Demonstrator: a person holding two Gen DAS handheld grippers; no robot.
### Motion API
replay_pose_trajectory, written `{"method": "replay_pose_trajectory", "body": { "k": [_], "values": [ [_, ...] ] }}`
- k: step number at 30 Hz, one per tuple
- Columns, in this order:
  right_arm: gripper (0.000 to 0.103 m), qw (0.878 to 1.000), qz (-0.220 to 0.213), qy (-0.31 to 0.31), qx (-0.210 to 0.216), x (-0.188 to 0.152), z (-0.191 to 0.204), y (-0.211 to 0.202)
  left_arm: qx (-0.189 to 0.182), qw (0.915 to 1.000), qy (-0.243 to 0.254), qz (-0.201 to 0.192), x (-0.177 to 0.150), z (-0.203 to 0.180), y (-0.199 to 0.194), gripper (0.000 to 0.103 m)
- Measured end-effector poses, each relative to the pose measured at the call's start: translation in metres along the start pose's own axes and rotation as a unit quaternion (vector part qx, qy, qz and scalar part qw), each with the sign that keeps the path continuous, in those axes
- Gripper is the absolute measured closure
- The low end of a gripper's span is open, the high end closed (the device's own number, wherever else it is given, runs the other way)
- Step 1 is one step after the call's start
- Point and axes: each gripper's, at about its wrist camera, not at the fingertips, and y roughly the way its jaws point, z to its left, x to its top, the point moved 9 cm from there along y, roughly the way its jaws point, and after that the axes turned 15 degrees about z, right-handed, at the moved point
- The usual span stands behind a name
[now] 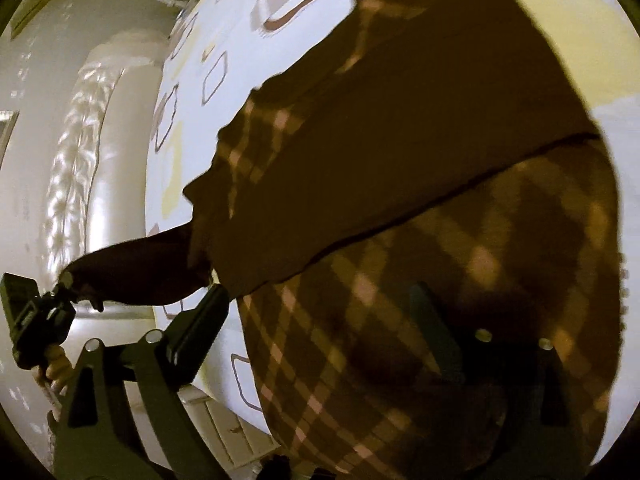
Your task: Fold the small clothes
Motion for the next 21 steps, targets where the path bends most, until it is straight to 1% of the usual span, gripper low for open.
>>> {"method": "replay_pose_trajectory", "body": {
  "k": [2, 3, 7, 10, 12, 16, 21],
  "values": [
    [0.011, 1.0, -0.006, 0.009, -0.002, 0.001, -0.012, -0.013, -0.012, 0.9998, 0.014, 0.004, 0.008, -0.027, 0.012, 0.093],
    [0.011, 1.0, -0.009, 0.012, -0.002, 0.001, -0.018, -0.02, -0.019, 0.9995, 0.024, 0.005, 0.013, -0.046, 0.019, 0.093],
    [0.011, 1.0, -0.023, 0.012, -0.008, 0.001, -0.037, -0.044, -0.033, 0.998, 0.052, 0.013, 0.025, -0.099, 0.047, 0.093],
    [0.011, 0.999, -0.032, 0.02, -0.003, 0.0, -0.054, -0.061, -0.026, 0.9972, 0.065, 0.026, 0.028, -0.123, 0.073, 0.093],
    [0.011, 0.999, -0.036, 0.024, 0.001, 0.001, -0.063, -0.068, -0.036, 0.9966, 0.066, 0.033, 0.03, -0.139, 0.096, 0.093],
    [0.011, 0.999, -0.041, 0.026, 0.0, 0.002, -0.077, -0.078, -0.043, 0.996, 0.066, 0.042, 0.032, -0.165, 0.14, 0.093],
    [0.011, 0.999, -0.045, 0.021, -0.006, 0.002, -0.09, -0.085, -0.026, 0.995, 0.08, 0.055, 0.028, -0.189, 0.192, 0.093]
  ]
}}
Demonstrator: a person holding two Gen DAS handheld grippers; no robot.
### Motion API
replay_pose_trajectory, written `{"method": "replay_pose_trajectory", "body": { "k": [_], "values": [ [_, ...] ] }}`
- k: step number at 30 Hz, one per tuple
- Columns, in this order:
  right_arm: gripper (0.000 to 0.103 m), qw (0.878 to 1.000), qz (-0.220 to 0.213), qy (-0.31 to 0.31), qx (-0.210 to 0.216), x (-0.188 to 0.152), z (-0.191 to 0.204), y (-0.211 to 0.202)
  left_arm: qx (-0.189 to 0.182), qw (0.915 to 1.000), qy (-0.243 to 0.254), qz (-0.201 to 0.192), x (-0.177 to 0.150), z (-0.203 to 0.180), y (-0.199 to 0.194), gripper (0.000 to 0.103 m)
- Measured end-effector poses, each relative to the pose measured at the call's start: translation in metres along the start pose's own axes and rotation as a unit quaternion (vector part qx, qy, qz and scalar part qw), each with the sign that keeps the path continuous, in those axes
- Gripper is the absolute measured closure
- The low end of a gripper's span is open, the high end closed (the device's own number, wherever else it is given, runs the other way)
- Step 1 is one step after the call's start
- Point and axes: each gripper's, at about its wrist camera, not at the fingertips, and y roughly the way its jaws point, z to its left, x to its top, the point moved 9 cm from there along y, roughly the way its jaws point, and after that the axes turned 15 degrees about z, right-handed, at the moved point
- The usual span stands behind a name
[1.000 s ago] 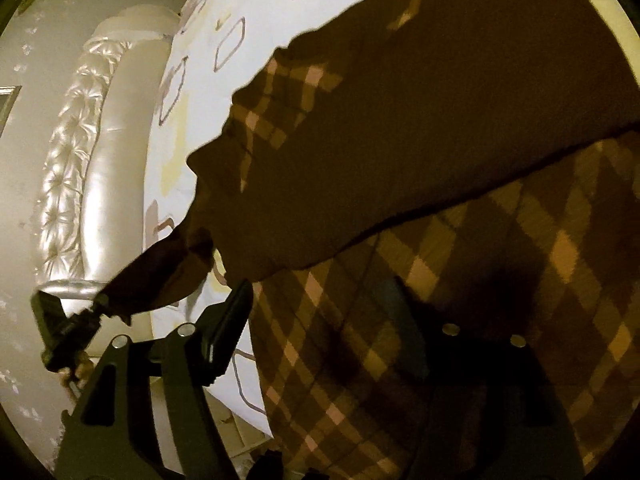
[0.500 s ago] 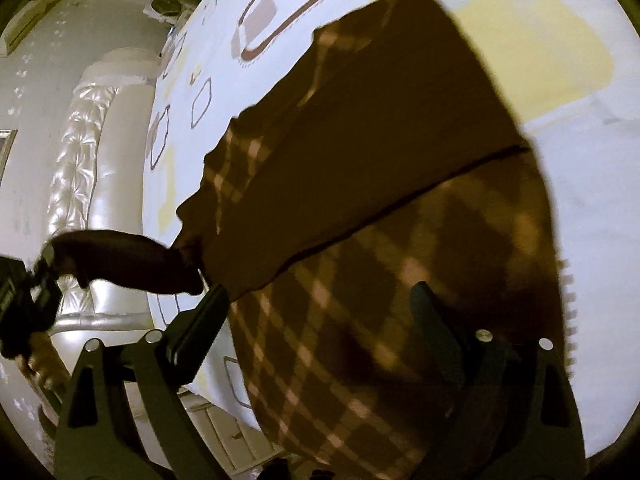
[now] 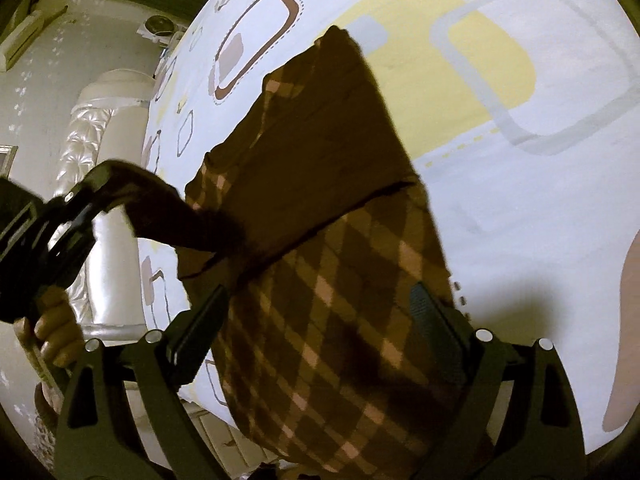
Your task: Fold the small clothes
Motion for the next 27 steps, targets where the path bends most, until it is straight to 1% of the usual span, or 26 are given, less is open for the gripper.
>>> {"method": "replay_pose_trajectory", "body": {
  "k": [2, 6, 7, 9, 10, 11, 12, 14, 15, 16, 17, 20, 22, 23, 24, 26, 27],
  "values": [
    [0.011, 1.0, 0.0, 0.001, -0.002, 0.001, -0.005, 0.0, 0.005, 0.9999, 0.005, 0.009, 0.001, -0.007, 0.022, 0.093],
    [0.011, 1.0, 0.003, 0.007, -0.005, 0.001, -0.013, 0.001, 0.039, 0.9987, 0.022, 0.024, -0.002, -0.011, 0.054, 0.093],
    [0.011, 1.0, 0.003, 0.007, -0.006, 0.002, -0.014, 0.001, 0.045, 0.9985, 0.021, 0.024, -0.003, -0.009, 0.059, 0.091],
    [0.011, 1.0, 0.004, 0.006, -0.007, 0.003, -0.015, 0.001, 0.053, 0.9981, 0.017, 0.028, -0.005, -0.006, 0.071, 0.08],
    [0.011, 1.0, 0.003, 0.006, -0.008, 0.004, -0.015, 0.001, 0.057, 0.9979, 0.012, 0.028, -0.006, -0.005, 0.073, 0.069],
    [0.011, 1.0, 0.002, 0.005, -0.009, 0.004, -0.015, -0.001, 0.058, 0.998, 0.007, 0.025, -0.006, -0.003, 0.073, 0.062],
    [0.011, 1.0, 0.001, 0.005, -0.008, 0.005, -0.014, -0.002, 0.045, 0.9989, 0.002, 0.014, -0.009, -0.003, 0.068, 0.06],
    [0.011, 1.0, -0.003, 0.005, -0.007, 0.008, -0.013, -0.005, 0.029, 0.9995, -0.002, -0.006, -0.014, -0.002, 0.054, 0.049],
    [0.011, 1.0, -0.005, 0.005, -0.005, 0.01, -0.012, -0.006, 0.026, 0.9995, -0.003, -0.018, -0.016, 0.0, 0.046, 0.045],
    [0.011, 1.0, -0.007, 0.005, -0.004, 0.012, -0.012, -0.008, 0.026, 0.9992, -0.006, -0.031, -0.019, 0.004, 0.038, 0.038],
    [0.011, 1.0, -0.011, 0.006, -0.001, 0.015, -0.01, -0.01, 0.029, 0.9985, -0.012, -0.046, -0.024, 0.012, 0.027, 0.034],
    [0.011, 1.0, -0.021, 0.001, 0.008, 0.027, -0.002, -0.015, 0.043, 0.996, -0.04, -0.067, -0.037, 0.044, 0.004, 0.034],
    [0.011, 1.0, -0.021, -0.006, 0.018, 0.035, 0.006, -0.015, 0.054, 0.9928, -0.072, -0.079, -0.049, 0.077, -0.014, 0.033],
    [0.011, 0.999, -0.018, -0.009, 0.03, 0.041, 0.012, -0.012, 0.062, 0.9908, -0.088, -0.082, -0.055, 0.092, -0.021, 0.033],
    [0.011, 0.999, -0.017, -0.009, 0.036, 0.045, 0.015, -0.009, 0.079, 0.9871, -0.111, -0.084, -0.064, 0.116, -0.029, 0.033],
    [0.011, 0.999, -0.017, -0.004, 0.046, 0.056, 0.02, -0.003, 0.093, 0.9818, -0.14, -0.088, -0.075, 0.142, -0.037, 0.033],
    [0.012, 0.998, -0.018, 0.0, 0.057, 0.063, 0.023, 0.001, 0.094, 0.9779, -0.163, -0.091, -0.083, 0.159, -0.042, 0.033]
  ]
}}
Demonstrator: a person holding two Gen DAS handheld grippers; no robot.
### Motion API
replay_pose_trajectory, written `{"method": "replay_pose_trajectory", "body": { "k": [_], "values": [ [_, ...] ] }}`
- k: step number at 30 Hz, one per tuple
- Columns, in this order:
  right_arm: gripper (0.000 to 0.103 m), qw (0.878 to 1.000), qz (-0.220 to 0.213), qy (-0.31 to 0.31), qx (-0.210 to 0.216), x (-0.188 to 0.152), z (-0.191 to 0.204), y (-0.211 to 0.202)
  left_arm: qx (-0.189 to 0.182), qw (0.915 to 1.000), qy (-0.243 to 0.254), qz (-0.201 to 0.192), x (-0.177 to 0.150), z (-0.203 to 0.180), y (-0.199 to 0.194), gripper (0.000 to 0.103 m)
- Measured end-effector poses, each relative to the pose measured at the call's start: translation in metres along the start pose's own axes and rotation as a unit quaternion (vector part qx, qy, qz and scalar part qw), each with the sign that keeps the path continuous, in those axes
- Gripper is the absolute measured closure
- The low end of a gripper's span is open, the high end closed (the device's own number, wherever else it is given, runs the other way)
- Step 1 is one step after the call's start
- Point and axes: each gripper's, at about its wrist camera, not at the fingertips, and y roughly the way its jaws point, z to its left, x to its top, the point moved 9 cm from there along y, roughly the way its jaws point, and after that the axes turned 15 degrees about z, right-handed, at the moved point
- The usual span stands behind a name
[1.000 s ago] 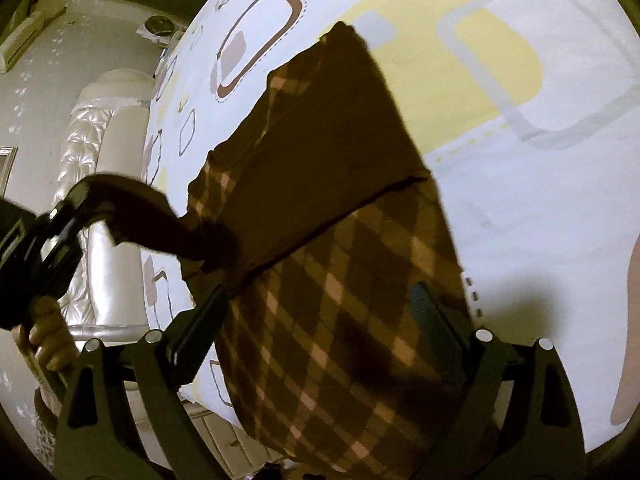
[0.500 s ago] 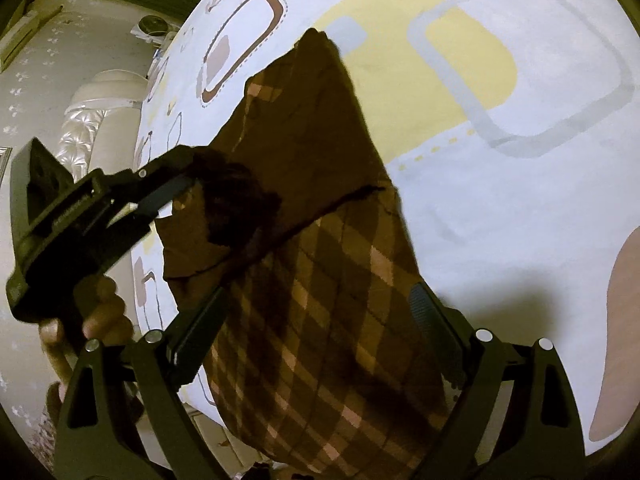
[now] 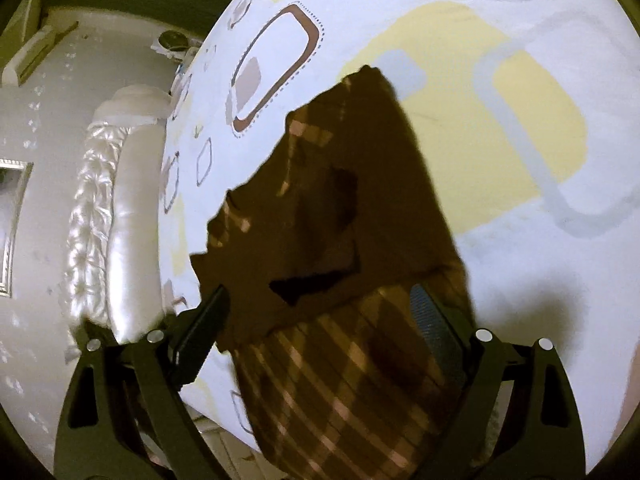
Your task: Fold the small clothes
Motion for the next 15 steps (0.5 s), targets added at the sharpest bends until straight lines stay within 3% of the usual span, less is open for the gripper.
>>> {"method": "replay_pose_trajectory", "body": {
  "k": [4, 7, 11, 15],
  "values": [
    [0.018, 0.993, 0.016, 0.073, 0.096, 0.019, -0.001, 0.021, 0.017, 0.9987, -0.048, 0.006, -0.007, 0.045, 0.004, 0.033],
    [0.019, 0.97, 0.028, 0.159, 0.183, 0.019, -0.007, 0.038, 0.023, 0.9974, -0.067, 0.008, -0.014, 0.063, 0.008, 0.033],
    [0.02, 0.963, 0.046, 0.179, 0.196, 0.012, 0.001, 0.061, 0.019, 0.9967, -0.078, 0.011, -0.019, 0.072, 0.011, 0.033],
    [0.022, 0.959, 0.018, 0.199, 0.202, 0.019, -0.002, 0.066, 0.02, 0.9971, -0.072, 0.014, -0.016, 0.071, 0.015, 0.033]
  ]
}}
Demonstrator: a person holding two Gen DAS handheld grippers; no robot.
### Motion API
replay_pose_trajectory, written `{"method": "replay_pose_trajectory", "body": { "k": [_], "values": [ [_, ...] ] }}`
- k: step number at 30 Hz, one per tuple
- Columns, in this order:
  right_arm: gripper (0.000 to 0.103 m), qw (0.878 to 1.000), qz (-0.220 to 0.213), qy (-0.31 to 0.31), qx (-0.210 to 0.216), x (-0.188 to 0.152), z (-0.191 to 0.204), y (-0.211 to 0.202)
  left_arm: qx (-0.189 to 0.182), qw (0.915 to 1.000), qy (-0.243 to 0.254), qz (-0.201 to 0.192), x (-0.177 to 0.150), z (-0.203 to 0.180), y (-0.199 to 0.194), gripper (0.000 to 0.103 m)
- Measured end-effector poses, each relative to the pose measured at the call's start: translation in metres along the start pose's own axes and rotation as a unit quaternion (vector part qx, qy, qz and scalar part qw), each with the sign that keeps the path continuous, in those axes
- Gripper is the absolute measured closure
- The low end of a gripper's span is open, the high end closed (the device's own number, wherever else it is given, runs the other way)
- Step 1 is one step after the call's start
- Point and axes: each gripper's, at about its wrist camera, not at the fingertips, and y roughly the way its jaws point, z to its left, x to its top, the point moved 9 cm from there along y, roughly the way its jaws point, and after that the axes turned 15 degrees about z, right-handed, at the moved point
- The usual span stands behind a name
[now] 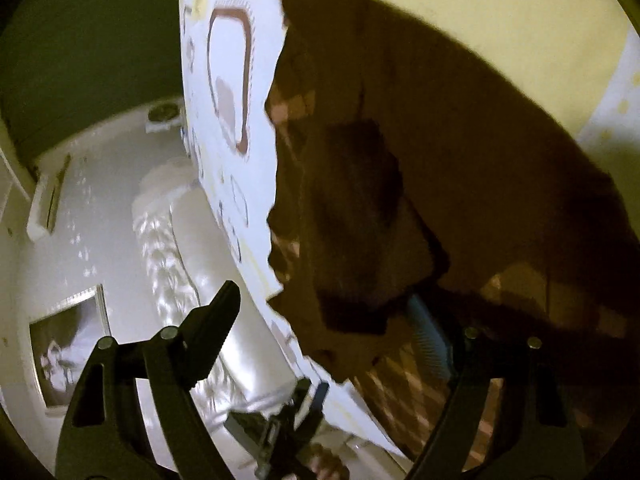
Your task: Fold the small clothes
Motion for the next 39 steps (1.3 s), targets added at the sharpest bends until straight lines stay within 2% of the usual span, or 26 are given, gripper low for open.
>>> {"method": "replay_pose_trajectory", "body": {
  "k": [3, 5, 6, 7, 8, 10, 13, 16, 21, 25, 27, 29, 31, 36, 39],
  "values": [
    [0.04, 0.999, -0.042, 0.01, -0.013, 0.008, -0.006, -0.008, -0.008, 0.9999, -0.009, 0.0, 0.005, 0.002, 0.002, 0.033],
    [0.067, 0.998, -0.063, 0.012, -0.029, 0.01, -0.009, -0.015, -0.013, 0.9998, -0.017, -0.001, 0.009, 0.002, 0.004, 0.033],
    [0.074, 0.997, -0.066, 0.01, -0.039, 0.012, -0.01, -0.016, -0.016, 0.9996, -0.022, -0.001, 0.011, 0.003, 0.005, 0.033],
    [0.087, 0.996, -0.072, 0.002, -0.052, 0.012, -0.008, -0.019, -0.015, 0.9996, -0.023, -0.002, 0.012, 0.003, 0.006, 0.033],
    [0.096, 0.995, -0.076, -0.009, -0.062, 0.012, -0.005, -0.022, -0.013, 0.9996, -0.025, -0.002, 0.014, 0.004, 0.007, 0.033],
    [0.096, 0.991, -0.085, -0.043, -0.092, 0.011, 0.005, -0.03, -0.012, 0.9995, -0.029, -0.003, 0.017, 0.005, 0.009, 0.033],
    [0.097, 0.978, -0.107, -0.102, -0.148, 0.008, 0.02, -0.048, -0.023, 0.9987, -0.046, -0.006, 0.022, 0.008, 0.009, 0.033],
    [0.097, 0.969, -0.11, -0.113, -0.189, 0.012, 0.007, -0.062, -0.043, 0.9963, -0.073, -0.011, 0.026, 0.013, 0.008, 0.032],
    [0.097, 0.972, -0.11, -0.078, -0.193, 0.017, -0.025, -0.07, -0.08, 0.988, -0.131, -0.018, 0.036, 0.026, 0.008, 0.029],
    [0.097, 0.971, -0.109, -0.085, -0.196, 0.014, -0.029, -0.067, -0.098, 0.9799, -0.173, -0.018, 0.045, 0.034, 0.013, 0.029],
    [0.097, 0.971, -0.109, -0.085, -0.195, 0.014, -0.028, -0.065, -0.094, 0.9776, -0.188, -0.014, 0.047, 0.037, 0.017, 0.03],
    [0.097, 0.972, -0.108, -0.081, -0.19, 0.015, -0.029, -0.065, -0.08, 0.9775, -0.195, -0.011, 0.048, 0.04, 0.019, 0.046],
    [0.097, 0.973, -0.105, -0.081, -0.187, 0.016, -0.028, -0.065, -0.074, 0.9775, -0.197, -0.011, 0.048, 0.042, 0.016, 0.047],
    [0.097, 0.974, -0.101, -0.082, -0.186, 0.016, -0.028, -0.065, -0.128, 0.9655, -0.223, -0.042, 0.043, 0.036, -0.016, 0.047],
    [0.097, 0.975, -0.1, -0.077, -0.182, 0.016, -0.03, -0.064, -0.155, 0.9641, -0.214, -0.026, 0.037, 0.022, -0.015, 0.046]
  ]
}}
